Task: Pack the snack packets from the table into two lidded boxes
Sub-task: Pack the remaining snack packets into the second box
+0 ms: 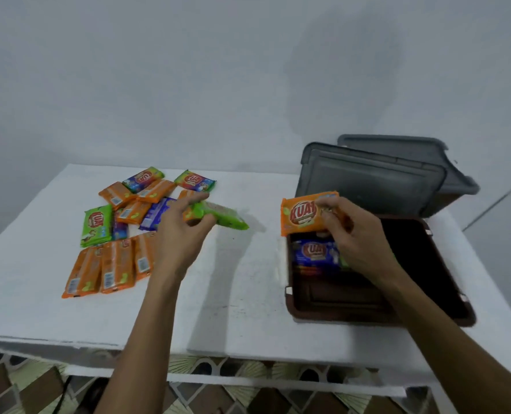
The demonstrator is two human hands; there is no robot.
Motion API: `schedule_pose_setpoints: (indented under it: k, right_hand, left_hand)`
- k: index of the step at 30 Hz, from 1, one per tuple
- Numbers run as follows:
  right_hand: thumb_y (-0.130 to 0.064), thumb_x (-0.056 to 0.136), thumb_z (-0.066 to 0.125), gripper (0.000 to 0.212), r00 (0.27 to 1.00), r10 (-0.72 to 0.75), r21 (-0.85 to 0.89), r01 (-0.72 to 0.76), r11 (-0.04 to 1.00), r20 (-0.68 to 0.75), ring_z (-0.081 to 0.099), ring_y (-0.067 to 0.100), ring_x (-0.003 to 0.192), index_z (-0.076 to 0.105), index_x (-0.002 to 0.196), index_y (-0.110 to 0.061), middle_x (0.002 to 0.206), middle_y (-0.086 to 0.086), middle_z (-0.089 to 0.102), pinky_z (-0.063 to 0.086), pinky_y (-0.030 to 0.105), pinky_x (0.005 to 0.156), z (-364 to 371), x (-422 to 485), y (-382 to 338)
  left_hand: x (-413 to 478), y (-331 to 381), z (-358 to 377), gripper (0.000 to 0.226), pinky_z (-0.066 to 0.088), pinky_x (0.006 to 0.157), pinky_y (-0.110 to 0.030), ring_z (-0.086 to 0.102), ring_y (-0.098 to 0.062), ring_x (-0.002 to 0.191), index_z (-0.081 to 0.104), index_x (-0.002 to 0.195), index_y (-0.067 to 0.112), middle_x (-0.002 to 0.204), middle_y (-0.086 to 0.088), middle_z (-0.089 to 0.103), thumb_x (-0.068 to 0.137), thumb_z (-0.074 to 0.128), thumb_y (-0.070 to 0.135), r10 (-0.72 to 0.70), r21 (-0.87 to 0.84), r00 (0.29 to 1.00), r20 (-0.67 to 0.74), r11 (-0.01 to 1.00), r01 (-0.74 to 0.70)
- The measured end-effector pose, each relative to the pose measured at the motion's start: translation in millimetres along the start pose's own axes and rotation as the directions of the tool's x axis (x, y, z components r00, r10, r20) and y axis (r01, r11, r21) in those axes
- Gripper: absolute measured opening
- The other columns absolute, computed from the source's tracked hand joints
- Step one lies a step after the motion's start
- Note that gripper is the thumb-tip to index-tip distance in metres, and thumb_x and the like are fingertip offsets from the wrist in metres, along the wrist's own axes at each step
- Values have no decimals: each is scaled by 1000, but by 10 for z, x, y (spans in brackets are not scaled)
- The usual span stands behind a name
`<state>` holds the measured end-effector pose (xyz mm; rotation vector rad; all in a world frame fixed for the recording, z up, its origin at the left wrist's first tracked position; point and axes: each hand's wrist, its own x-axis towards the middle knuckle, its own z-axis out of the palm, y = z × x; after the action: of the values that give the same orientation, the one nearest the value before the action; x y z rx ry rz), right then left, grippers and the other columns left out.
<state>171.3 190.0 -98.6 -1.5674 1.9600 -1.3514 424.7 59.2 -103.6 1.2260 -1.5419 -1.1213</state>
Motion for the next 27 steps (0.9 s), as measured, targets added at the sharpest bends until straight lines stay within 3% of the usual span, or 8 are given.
schedule_pose_setpoints:
  k: [4,7,12,14,18,22,25,27]
  right_hand:
    - [-7,96,54,20,995,90,91,-94,991,43,67,10,89,67,110,-15,106,6,65,58,20,69,-455,-104,237]
    - [2,94,50,26,971,197,188,-220,957,134,72,20,81,67,106,-12,104,11,65,59,26,64,-504,-123,402]
    - [5,94,50,30,885,284,217,-380,899,369,70,23,99,61,117,-9,122,13,60,59,41,83,-261,-75,752]
    - [0,95,51,34,873,317,109,-380,918,371,74,19,85,59,124,-16,117,13,64,60,40,80,-212,-62,816]
    - [-12,94,54,35,899,299,-305,-201,931,320,67,12,52,59,124,-30,85,7,70,59,32,58,-199,-66,862]
    - [-26,95,54,31,905,289,-477,-113,872,314,65,19,75,55,124,-36,96,1,68,54,36,63,-215,-97,873]
    - [-28,99,48,24,968,203,-284,-156,946,145,69,21,77,58,121,-28,91,4,71,55,37,64,-310,-88,768]
    - [-24,101,47,22,941,294,182,-323,929,169,71,25,81,58,121,-25,96,9,70,59,38,69,-376,-91,637]
  left_hand:
    - [-124,93,476,48,55,86,-32,65,-13,105,65,121,26,124,-3,64,81,63,-1,36,-195,997,75,981,-20]
    - [-256,115,808,53,53,88,-33,65,-14,104,61,126,20,122,-5,66,79,60,-2,6,-304,994,110,952,28]
    - [-462,17,1166,53,53,92,-40,63,-25,113,60,126,20,122,-7,67,75,66,9,-76,-404,988,134,906,125]
    - [-531,-57,1237,50,55,89,-38,63,-25,114,58,129,18,121,-6,67,83,67,2,-95,-400,985,144,905,146]
    - [-595,-116,1292,45,57,82,-28,63,-18,113,57,131,19,122,-2,66,90,61,0,-98,-359,984,148,922,146]
    - [-561,-104,1275,46,57,85,-31,62,-18,114,57,131,21,126,-1,63,90,60,-1,-89,-327,983,162,935,138]
    - [-583,-45,1303,48,58,83,-32,63,-19,112,56,131,23,125,-2,64,91,58,-2,-69,-332,978,197,934,133]
    - [-610,16,1371,50,58,81,-34,64,-20,110,55,133,24,124,-4,64,91,55,-4,-36,-341,966,257,932,125]
